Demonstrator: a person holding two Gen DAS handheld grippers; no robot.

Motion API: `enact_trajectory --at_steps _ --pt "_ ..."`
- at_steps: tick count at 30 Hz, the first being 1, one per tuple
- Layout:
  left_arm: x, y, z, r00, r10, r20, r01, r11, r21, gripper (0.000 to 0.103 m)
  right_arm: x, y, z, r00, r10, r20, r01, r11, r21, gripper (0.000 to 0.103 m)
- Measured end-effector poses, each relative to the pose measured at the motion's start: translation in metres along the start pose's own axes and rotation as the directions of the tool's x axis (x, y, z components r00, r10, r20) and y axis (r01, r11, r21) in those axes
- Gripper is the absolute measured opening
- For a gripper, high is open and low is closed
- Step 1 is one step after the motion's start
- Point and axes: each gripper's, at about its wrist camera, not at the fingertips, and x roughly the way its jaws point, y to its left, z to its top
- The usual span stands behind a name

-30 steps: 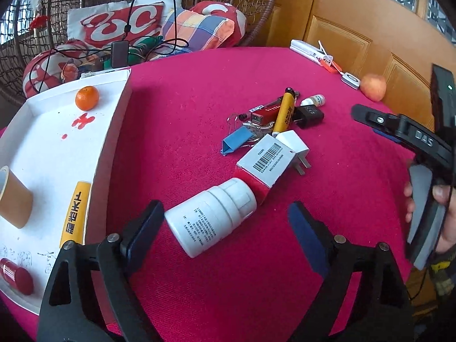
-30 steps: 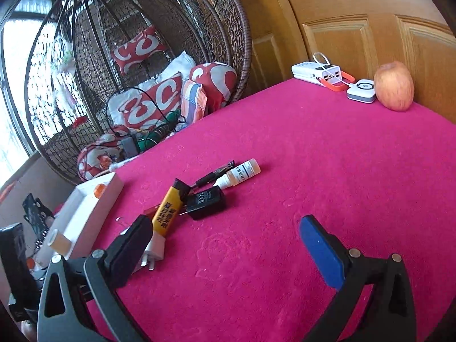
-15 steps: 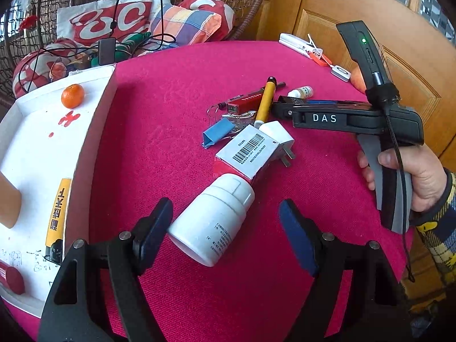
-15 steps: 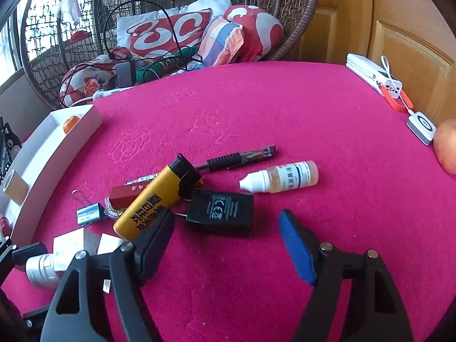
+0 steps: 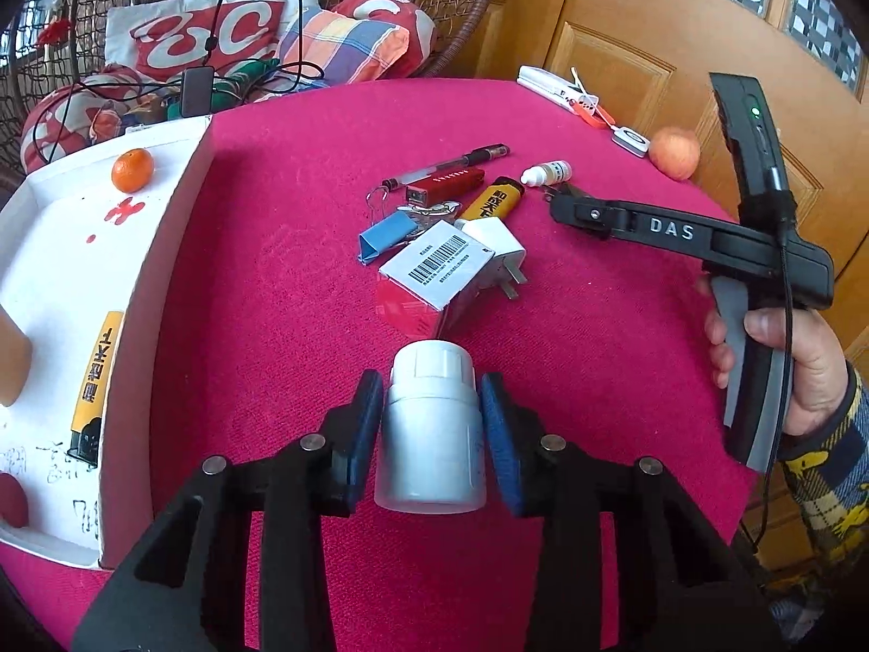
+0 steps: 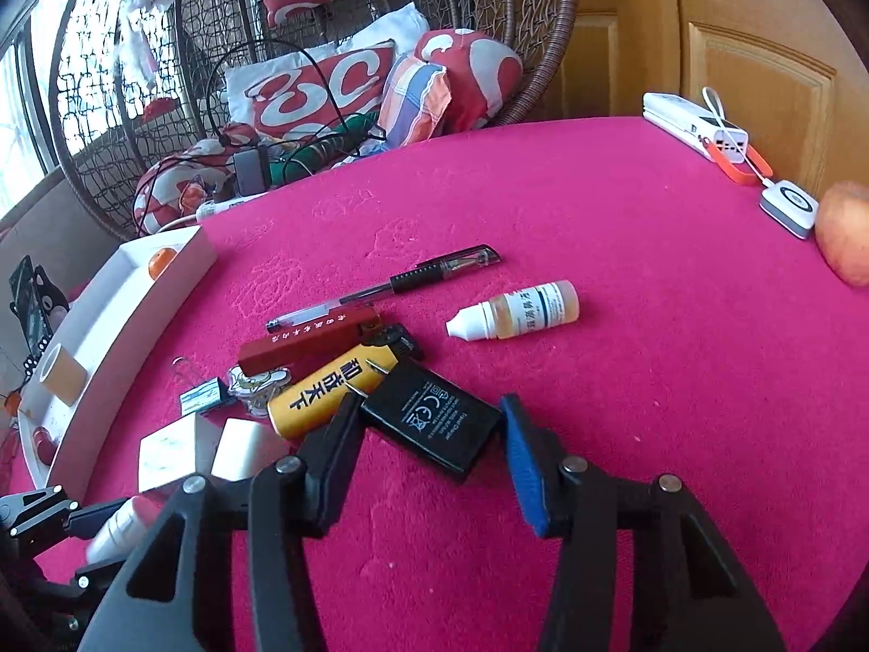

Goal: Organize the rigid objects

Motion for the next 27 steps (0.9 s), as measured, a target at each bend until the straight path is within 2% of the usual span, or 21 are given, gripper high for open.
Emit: enact_trajectory --at_steps 2,7,17,27 --pt "0.000 0.001 0.000 1.000 0.004 0.000 -0.004 1.000 -0.014 0.037 -0.010 -0.005 -0.004 1.000 0.019 0.016 -0.019 0.999 0.029 0.050" --pt "0.001 0.011 -0.003 0.999 -0.037 -0.002 0.037 0.996 -0.080 0.037 -0.032 -0.007 -0.006 0.997 0.062 0.054 -0.066 0.995 0.070 0.050" --pt "-0.031 0.010 0.004 0.992 -0.054 0.111 0.064 0.994 -0.088 0.037 -0.067 0.010 -0.002 0.984 0.125 0.128 -0.133 0.990 0.054 0.050" --pt "-0.076 0.015 0.013 0.971 -0.050 0.236 0.075 0.992 -0.100 0.037 -0.085 0.029 0.001 0.970 0.177 0.170 -0.181 0.983 0.011 0.050"
